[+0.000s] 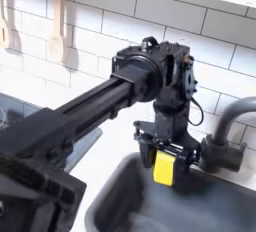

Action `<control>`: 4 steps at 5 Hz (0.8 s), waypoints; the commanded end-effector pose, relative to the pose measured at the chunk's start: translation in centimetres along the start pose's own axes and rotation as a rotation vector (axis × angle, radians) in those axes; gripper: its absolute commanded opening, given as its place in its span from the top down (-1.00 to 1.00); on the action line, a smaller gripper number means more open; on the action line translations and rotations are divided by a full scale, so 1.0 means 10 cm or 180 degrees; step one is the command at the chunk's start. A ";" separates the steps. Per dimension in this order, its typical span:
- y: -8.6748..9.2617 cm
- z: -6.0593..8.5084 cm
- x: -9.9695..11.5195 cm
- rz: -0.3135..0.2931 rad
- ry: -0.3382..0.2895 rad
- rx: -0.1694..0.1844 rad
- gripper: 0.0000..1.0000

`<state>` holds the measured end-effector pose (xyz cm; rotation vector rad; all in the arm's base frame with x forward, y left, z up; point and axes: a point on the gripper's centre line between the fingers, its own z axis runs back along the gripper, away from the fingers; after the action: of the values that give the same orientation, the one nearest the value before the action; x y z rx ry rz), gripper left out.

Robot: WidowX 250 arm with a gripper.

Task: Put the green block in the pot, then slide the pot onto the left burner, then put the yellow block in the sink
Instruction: 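Put the yellow block in the sink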

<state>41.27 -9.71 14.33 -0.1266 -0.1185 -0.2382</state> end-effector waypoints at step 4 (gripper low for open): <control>-0.16 -0.16 -0.28 -0.0065 0.0111 -0.0059 1.00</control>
<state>38.40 -10.92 12.63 -0.1393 -0.0845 -0.2630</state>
